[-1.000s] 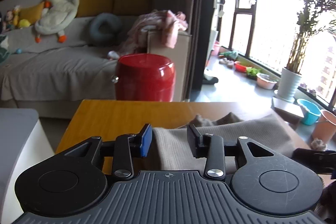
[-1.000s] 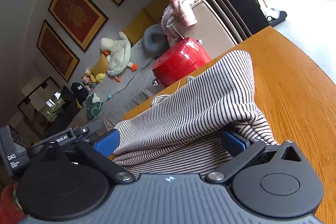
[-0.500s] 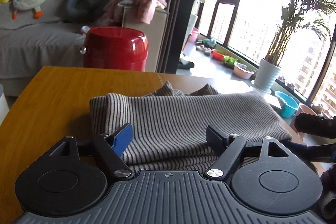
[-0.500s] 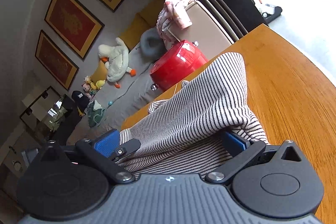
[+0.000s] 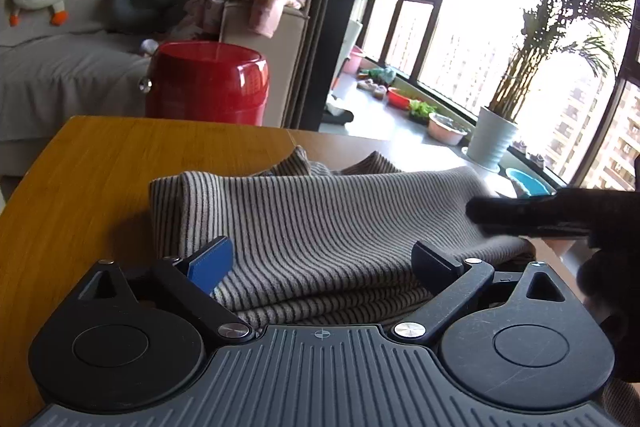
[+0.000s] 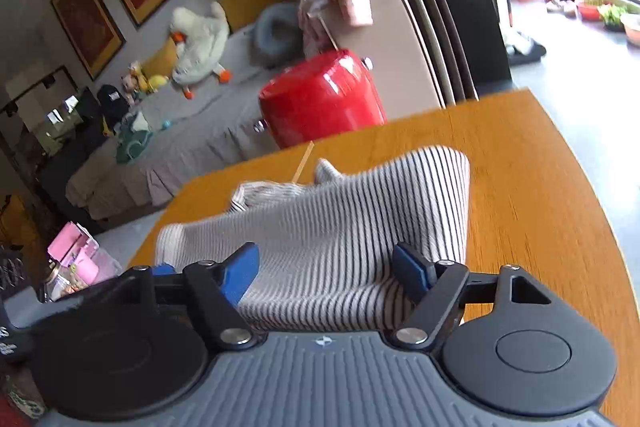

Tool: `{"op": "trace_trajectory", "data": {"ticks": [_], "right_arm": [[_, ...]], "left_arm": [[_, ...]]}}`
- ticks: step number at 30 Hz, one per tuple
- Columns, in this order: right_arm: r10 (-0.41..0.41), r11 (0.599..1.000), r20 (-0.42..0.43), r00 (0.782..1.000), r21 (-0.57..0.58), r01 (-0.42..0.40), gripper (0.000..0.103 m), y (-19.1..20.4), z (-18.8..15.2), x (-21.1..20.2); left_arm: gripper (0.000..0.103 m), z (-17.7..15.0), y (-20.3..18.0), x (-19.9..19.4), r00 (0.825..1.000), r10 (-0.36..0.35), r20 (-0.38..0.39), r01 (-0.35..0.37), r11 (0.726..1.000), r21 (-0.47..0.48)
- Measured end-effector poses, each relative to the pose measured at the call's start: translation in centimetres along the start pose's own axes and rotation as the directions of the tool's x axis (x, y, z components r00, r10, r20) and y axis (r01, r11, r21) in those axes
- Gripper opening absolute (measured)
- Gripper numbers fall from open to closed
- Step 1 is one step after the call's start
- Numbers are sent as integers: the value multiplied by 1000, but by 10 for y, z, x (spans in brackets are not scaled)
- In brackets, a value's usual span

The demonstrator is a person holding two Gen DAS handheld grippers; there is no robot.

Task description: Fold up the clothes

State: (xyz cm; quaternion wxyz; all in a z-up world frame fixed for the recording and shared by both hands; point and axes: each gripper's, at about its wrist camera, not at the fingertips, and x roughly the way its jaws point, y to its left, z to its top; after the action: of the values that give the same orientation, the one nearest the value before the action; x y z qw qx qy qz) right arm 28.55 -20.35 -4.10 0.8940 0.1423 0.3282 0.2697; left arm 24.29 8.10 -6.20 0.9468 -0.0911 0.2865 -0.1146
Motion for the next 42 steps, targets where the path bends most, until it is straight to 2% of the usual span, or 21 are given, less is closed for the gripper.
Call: {"op": "trace_trajectory", "data": {"ticks": [4,6,8,11,13,16,20,23,25,27,34,38,42], "right_arm": [[-11,999,3,1000,-36,11,71,4,-13,-8],[-14,998,5,1000,-64,15,73,8,-17,-9],[6,997,0,1000,-75,-6,84,9,-18,-8],[39,995,-24,999,-94,-41,96,11,-17,-5],[34,994,-28,999,-107,-37,98,14,-17,-5],[33,994,-25,999,-103,-35,98,14,-16,-7],[13,998,29,999,-59,-12,85,8,-2,-24],[-96,992,104,990,-74,104,85,-8,22,-35],[-137,990,80,987,-32,140,85,-29,33,-28],[-150,989,39,988,9,150,85,-46,36,-16],[-102,994,-22,995,31,103,86,-58,32,22],[-67,997,-60,996,-35,65,86,-46,37,37],[-73,991,-86,994,-122,62,86,-32,37,47]], "left_arm": [[101,3,0,0,1000,-14,-21,14,1000,18],[101,8,2,-6,1000,-21,-4,21,1000,5],[101,15,6,-16,999,-33,33,34,999,-27],[101,30,22,-27,994,68,82,-62,996,-69],[101,35,40,-17,995,98,18,-95,989,-113],[100,36,66,3,992,82,-92,-98,977,-190],[99,40,71,14,993,49,-110,-69,980,-188],[99,49,73,22,993,31,-117,-53,980,-190],[99,51,74,32,989,42,-141,-69,979,-189],[99,50,70,38,988,67,-139,-88,985,-151],[99,46,57,44,985,100,-138,-110,992,-67],[99,46,55,44,986,83,-145,-91,995,-51],[100,45,56,45,989,58,-139,-65,997,-47]]}}
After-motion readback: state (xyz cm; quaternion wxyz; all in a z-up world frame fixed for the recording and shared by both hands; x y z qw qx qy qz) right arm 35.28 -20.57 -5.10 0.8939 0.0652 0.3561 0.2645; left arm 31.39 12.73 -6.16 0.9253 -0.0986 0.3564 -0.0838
